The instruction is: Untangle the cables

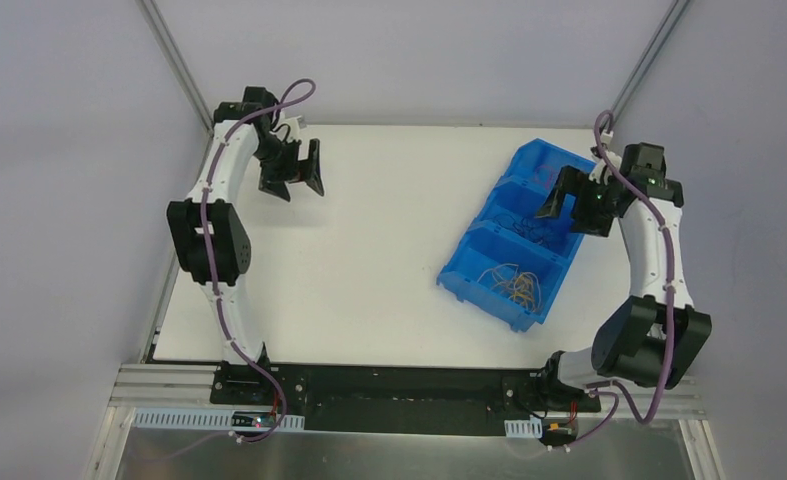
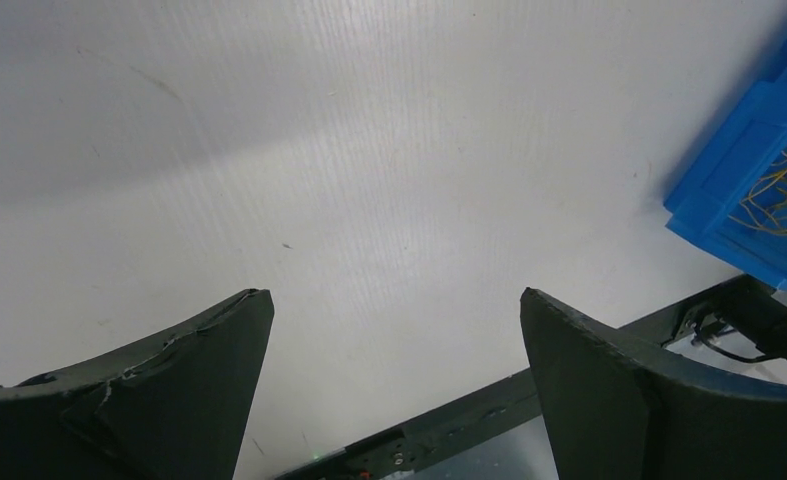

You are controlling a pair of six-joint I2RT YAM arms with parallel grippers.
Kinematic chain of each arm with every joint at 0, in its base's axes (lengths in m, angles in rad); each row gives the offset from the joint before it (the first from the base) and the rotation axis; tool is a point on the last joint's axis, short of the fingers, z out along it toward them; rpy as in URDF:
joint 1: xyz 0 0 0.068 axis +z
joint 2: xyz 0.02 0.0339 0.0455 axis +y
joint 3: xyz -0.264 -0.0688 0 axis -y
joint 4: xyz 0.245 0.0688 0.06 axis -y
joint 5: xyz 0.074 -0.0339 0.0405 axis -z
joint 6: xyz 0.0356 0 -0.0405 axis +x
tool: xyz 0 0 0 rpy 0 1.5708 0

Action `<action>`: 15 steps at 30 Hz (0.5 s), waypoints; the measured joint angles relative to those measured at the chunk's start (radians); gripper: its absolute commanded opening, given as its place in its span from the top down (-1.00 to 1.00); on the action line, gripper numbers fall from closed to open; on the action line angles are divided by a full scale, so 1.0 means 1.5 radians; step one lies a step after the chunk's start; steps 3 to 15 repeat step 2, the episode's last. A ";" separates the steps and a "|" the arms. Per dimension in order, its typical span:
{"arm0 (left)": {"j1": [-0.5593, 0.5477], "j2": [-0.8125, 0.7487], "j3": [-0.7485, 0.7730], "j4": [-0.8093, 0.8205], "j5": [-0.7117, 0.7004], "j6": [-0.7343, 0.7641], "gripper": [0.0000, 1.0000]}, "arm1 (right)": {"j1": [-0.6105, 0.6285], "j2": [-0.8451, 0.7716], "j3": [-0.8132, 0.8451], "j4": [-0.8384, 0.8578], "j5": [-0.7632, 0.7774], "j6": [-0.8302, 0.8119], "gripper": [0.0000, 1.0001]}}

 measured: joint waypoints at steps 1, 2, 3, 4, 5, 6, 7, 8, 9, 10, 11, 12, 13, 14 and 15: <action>0.000 -0.002 0.000 0.000 -0.002 0.000 -0.98 | 0.000 0.000 0.004 -0.007 0.003 -0.004 -0.97; 0.000 -0.006 0.000 0.000 -0.003 0.000 -0.98 | 0.001 0.001 0.010 -0.014 0.006 -0.008 -0.97; 0.000 -0.006 0.000 0.000 -0.003 0.000 -0.98 | 0.001 0.001 0.010 -0.014 0.006 -0.008 -0.97; 0.000 -0.006 0.000 0.000 -0.003 0.000 -0.98 | 0.001 0.001 0.010 -0.014 0.006 -0.008 -0.97; 0.000 -0.006 0.000 0.000 -0.003 0.000 -0.98 | 0.001 0.001 0.010 -0.014 0.006 -0.008 -0.97; 0.000 -0.006 0.000 0.000 -0.003 0.000 -0.98 | 0.001 0.001 0.010 -0.014 0.006 -0.008 -0.97; 0.000 -0.006 0.000 0.000 -0.003 0.000 -0.98 | 0.001 0.001 0.010 -0.014 0.006 -0.008 -0.97; 0.000 -0.006 0.000 0.000 -0.003 0.000 -0.98 | 0.001 0.001 0.010 -0.014 0.006 -0.008 -0.97; 0.000 -0.006 0.000 0.000 -0.003 0.000 -0.98 | 0.001 0.001 0.010 -0.014 0.006 -0.008 -0.97; 0.000 -0.006 0.000 0.000 -0.003 0.000 -0.98 | 0.001 0.001 0.010 -0.014 0.006 -0.008 -0.97; 0.000 -0.006 0.000 0.000 -0.003 0.000 -0.98 | 0.001 0.001 0.010 -0.014 0.006 -0.008 -0.97; 0.000 -0.006 0.000 0.000 -0.003 0.000 -0.98 | 0.001 0.001 0.010 -0.014 0.006 -0.008 -0.97; 0.000 -0.006 0.000 0.000 -0.003 0.000 -0.98 | 0.001 0.001 0.010 -0.014 0.006 -0.008 -0.97; 0.000 -0.006 0.000 0.000 -0.003 0.000 -0.98 | 0.001 0.001 0.010 -0.014 0.006 -0.008 -0.97; 0.000 -0.006 0.000 0.000 -0.003 0.000 -0.98 | 0.001 0.001 0.010 -0.014 0.006 -0.008 -0.97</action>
